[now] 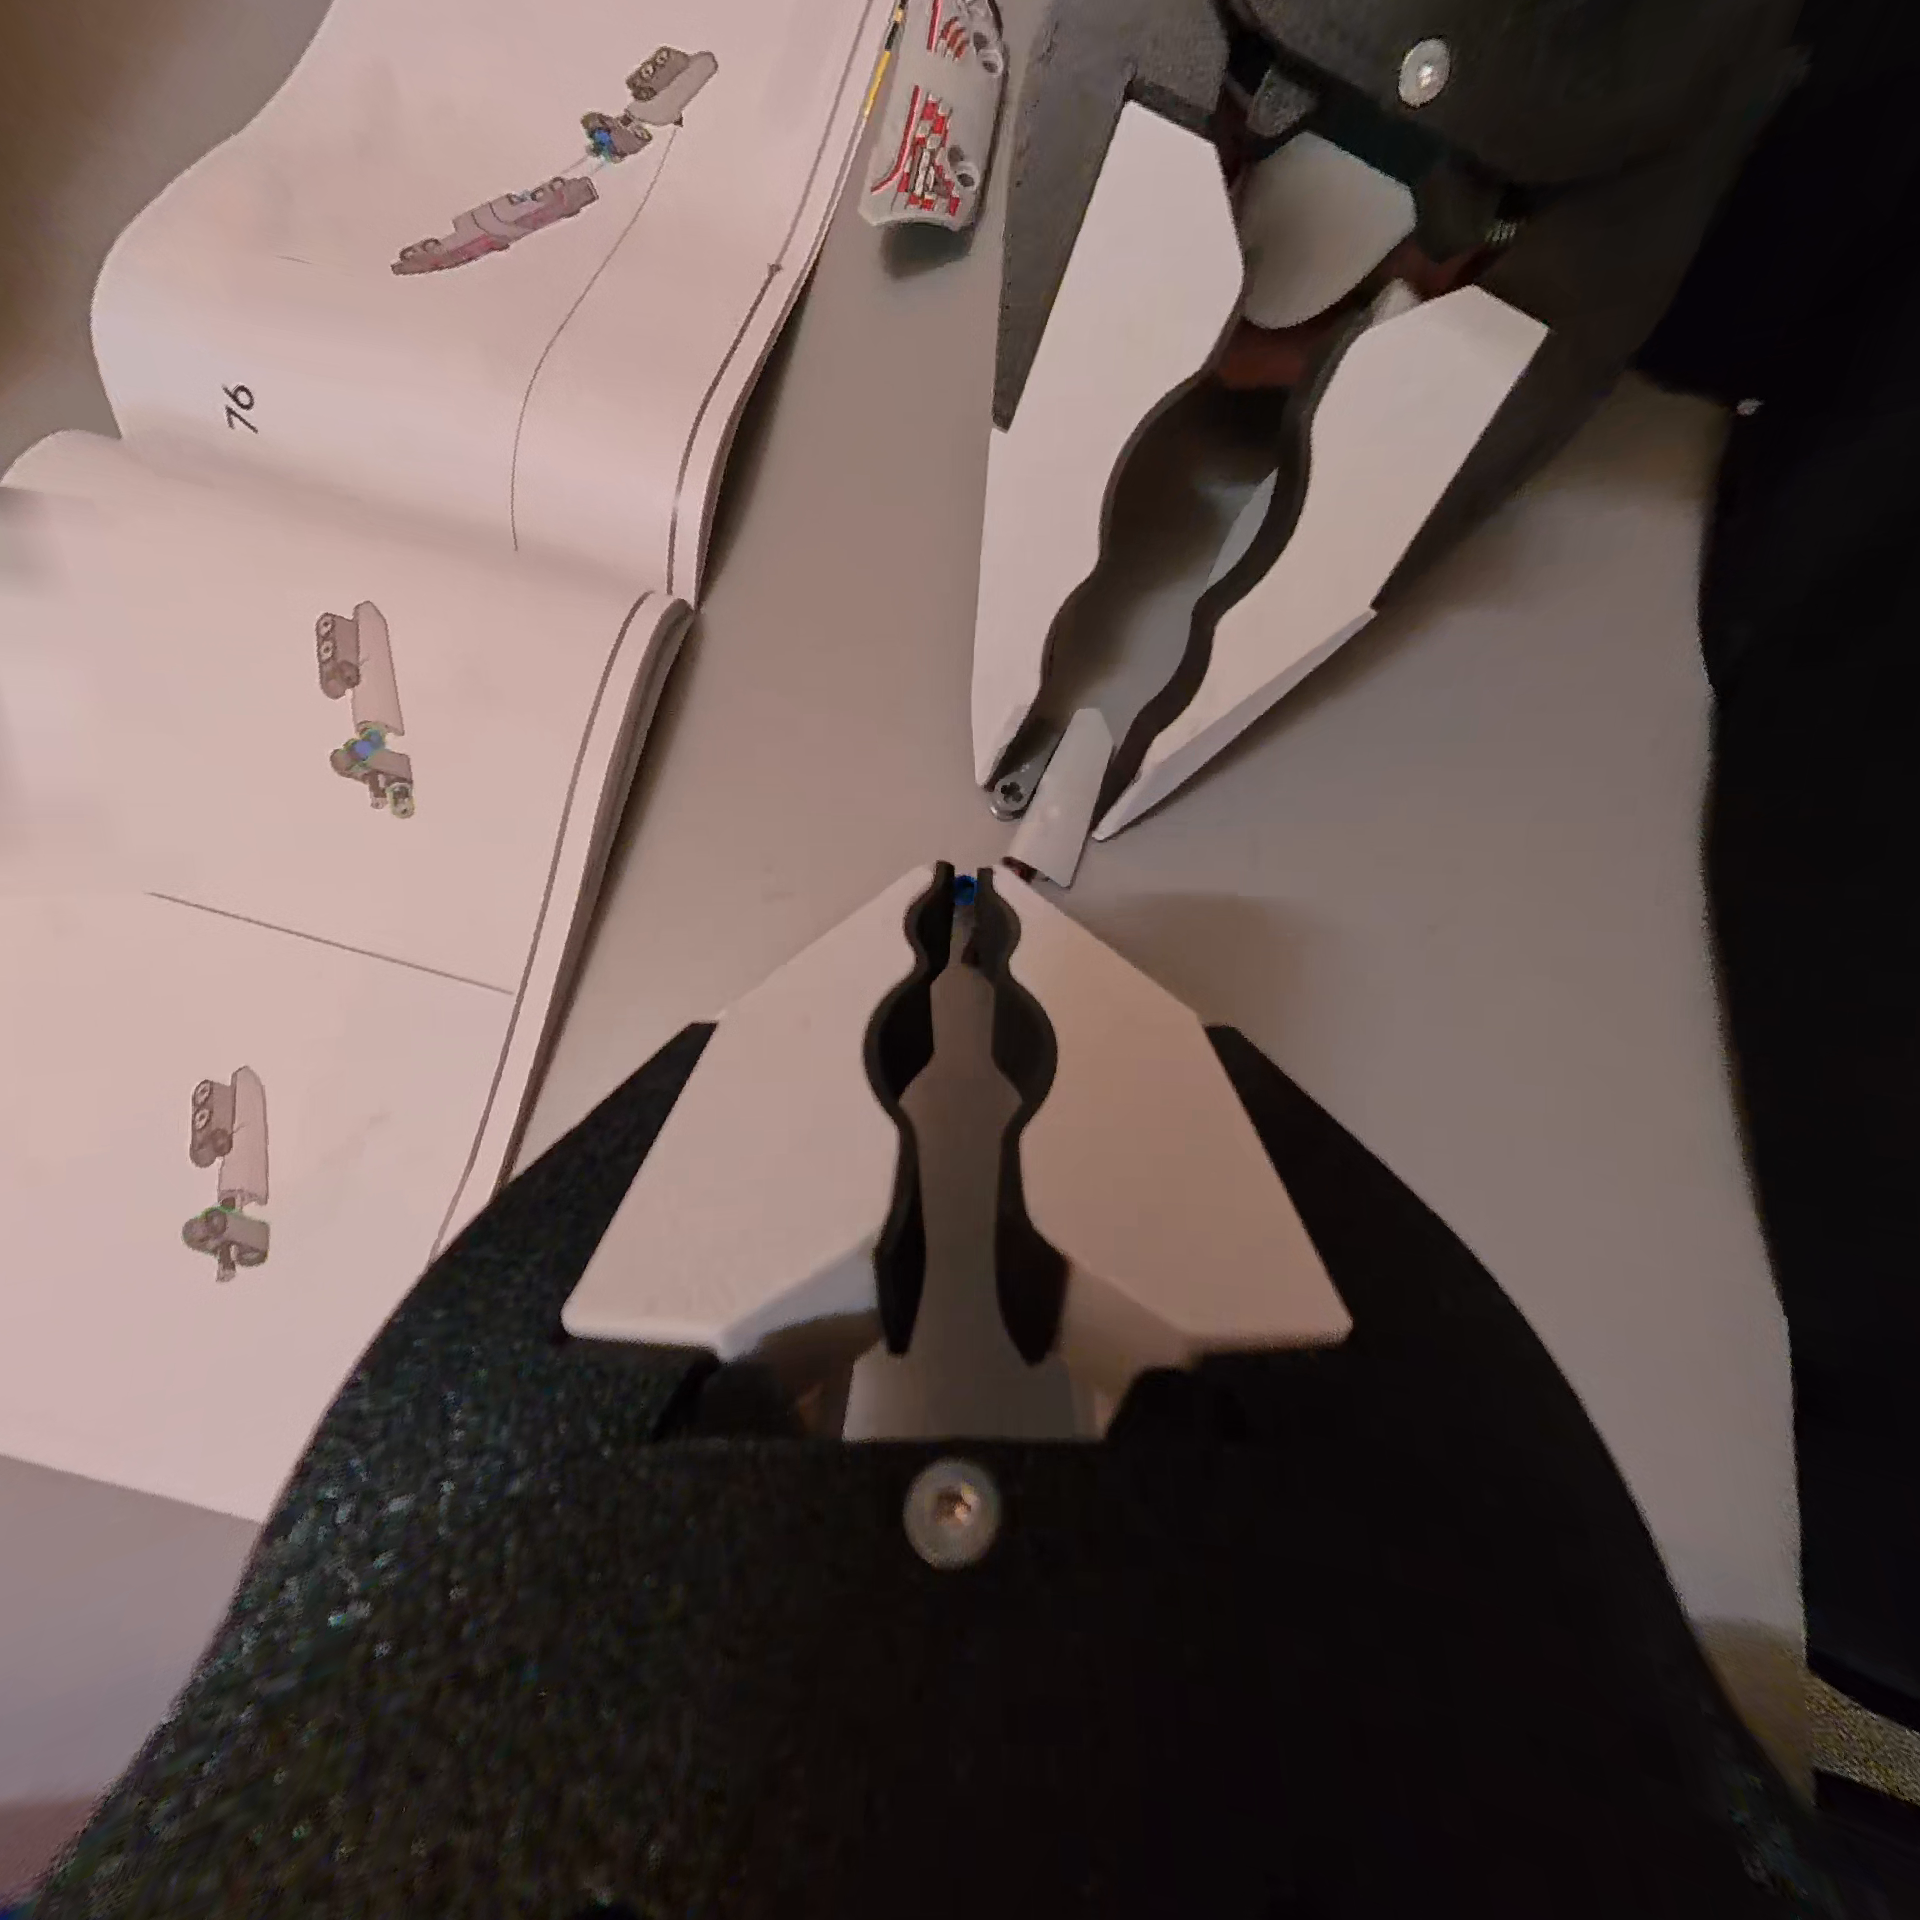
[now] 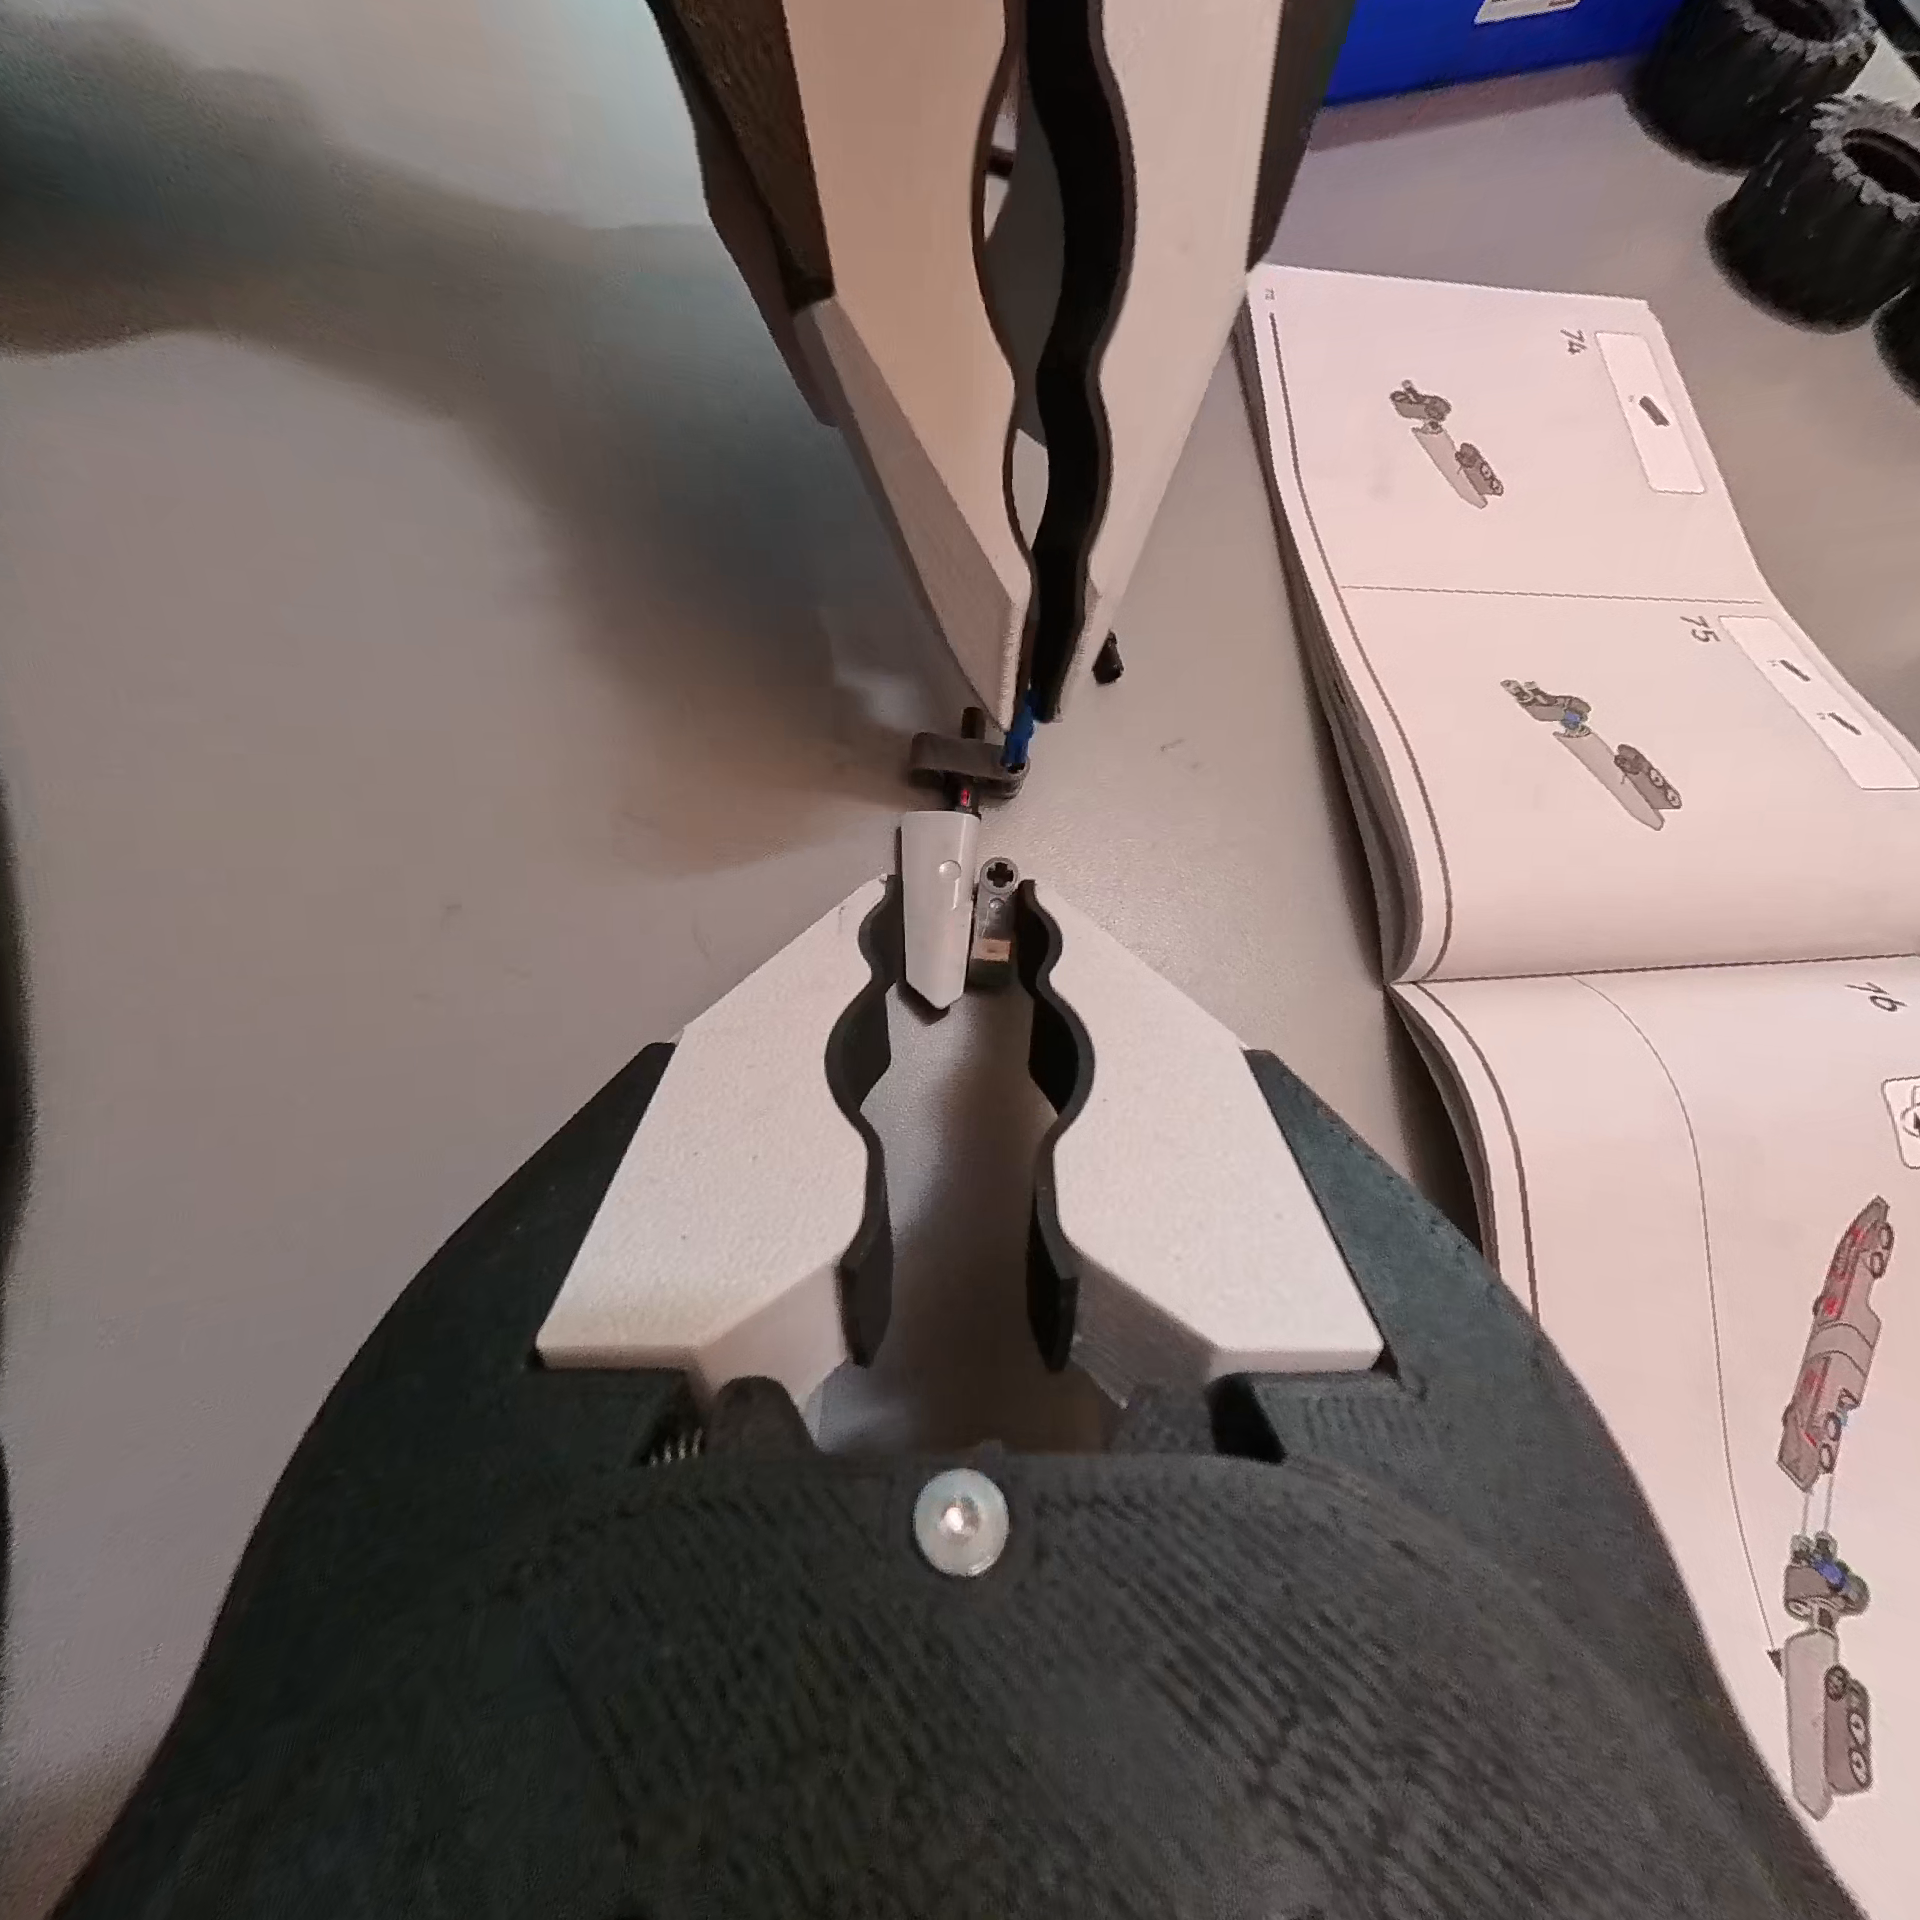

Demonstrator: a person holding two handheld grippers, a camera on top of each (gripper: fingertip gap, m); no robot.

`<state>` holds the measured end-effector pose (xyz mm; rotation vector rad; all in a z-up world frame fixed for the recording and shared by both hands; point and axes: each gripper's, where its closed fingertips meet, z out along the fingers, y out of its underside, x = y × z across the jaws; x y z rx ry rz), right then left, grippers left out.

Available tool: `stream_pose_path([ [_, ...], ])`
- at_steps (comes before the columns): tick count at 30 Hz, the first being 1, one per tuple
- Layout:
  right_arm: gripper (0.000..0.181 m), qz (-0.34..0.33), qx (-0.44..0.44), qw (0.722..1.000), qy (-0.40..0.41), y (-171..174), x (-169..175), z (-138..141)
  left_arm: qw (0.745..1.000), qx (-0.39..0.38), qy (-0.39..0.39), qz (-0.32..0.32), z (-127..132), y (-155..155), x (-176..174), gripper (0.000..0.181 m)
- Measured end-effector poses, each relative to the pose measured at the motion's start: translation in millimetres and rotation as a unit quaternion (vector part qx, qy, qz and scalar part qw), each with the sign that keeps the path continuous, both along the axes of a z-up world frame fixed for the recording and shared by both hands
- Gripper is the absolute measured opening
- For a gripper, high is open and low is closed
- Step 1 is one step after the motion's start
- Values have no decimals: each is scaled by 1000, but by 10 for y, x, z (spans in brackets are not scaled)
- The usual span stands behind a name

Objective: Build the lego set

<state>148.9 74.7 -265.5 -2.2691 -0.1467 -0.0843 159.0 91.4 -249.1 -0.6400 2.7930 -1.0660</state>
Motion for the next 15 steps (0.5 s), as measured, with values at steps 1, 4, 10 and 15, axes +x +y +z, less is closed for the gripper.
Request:
stream_pose_path([
  [1, 20, 0, 0, 1000, 0, 0, 1, 0, 1000, 4, 0, -1, -8, 0, 5, 1],
  [4, 20, 0, -1, 1000, 4, 0, 0, -1, 1000, 15, 8, -6, -27, -9, 6, 1],
  [10, 20, 1, 0, 1000, -4, 2, -2, 0, 996, 78, 9, -39, -35, -1, -12, 1],
  [15, 20, 1, -1, 1000, 3, 4, -2, -4, 989, 128, 16, -70, -39, -5, -12, 1],
])
